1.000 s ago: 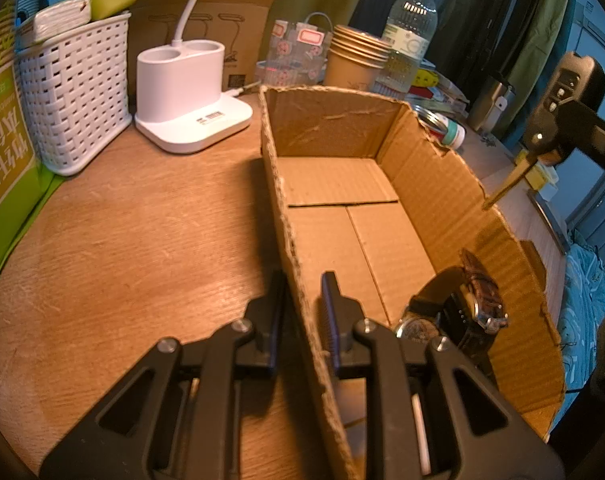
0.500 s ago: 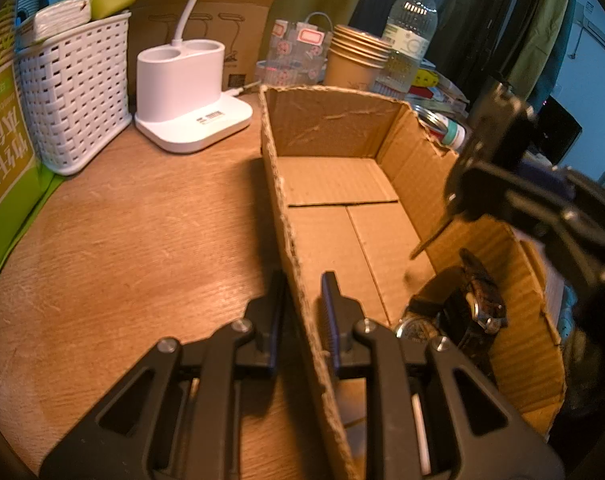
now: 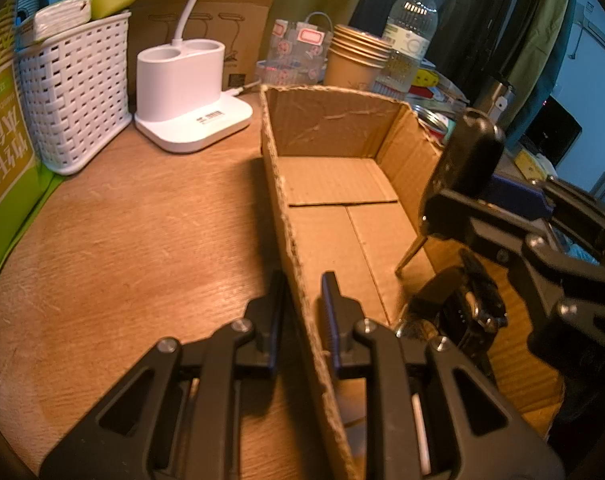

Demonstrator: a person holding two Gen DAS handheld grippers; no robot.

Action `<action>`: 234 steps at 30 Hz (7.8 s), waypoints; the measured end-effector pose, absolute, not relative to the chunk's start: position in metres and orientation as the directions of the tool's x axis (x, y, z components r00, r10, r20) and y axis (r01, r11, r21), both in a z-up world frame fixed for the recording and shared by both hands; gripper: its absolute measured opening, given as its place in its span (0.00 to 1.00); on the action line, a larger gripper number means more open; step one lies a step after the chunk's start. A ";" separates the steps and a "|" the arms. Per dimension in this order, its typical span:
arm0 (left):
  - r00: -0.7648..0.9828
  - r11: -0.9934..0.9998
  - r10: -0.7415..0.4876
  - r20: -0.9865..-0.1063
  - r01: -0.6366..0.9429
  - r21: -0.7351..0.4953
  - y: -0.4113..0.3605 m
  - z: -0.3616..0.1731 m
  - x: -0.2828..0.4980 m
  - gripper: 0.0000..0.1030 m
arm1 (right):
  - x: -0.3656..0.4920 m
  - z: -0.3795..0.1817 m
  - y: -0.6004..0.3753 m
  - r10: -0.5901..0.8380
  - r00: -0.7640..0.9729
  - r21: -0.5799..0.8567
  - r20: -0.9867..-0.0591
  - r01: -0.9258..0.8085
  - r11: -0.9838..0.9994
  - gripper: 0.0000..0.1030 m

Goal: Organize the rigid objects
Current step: 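Lower the car key into the box and open the right tool, then move the right tool to the white USB charger and close on it, then lift the charger into the box and open the right tool, then move the right tool to the red tin can and straddle it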

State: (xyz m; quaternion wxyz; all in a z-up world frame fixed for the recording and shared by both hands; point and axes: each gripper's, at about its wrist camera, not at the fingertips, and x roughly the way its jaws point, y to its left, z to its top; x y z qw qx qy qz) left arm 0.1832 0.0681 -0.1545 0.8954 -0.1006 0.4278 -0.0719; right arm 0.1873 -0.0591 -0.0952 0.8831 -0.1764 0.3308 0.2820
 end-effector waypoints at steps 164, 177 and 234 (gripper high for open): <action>0.616 0.967 -0.222 -0.756 0.041 -0.250 0.064 -0.155 0.182 0.22 | 0.197 -0.092 -0.092 0.359 0.650 -0.140 -0.669 -0.586 0.798 0.40; 0.616 0.967 -0.222 -0.756 0.041 -0.250 0.064 -0.155 0.182 0.22 | 0.202 -0.087 -0.103 0.354 0.665 -0.118 -0.657 -0.555 0.823 0.42; 0.616 0.967 -0.223 -0.756 0.041 -0.251 0.064 -0.155 0.182 0.22 | 0.309 -0.099 -0.132 0.249 0.715 -0.066 -0.653 -0.381 0.922 0.59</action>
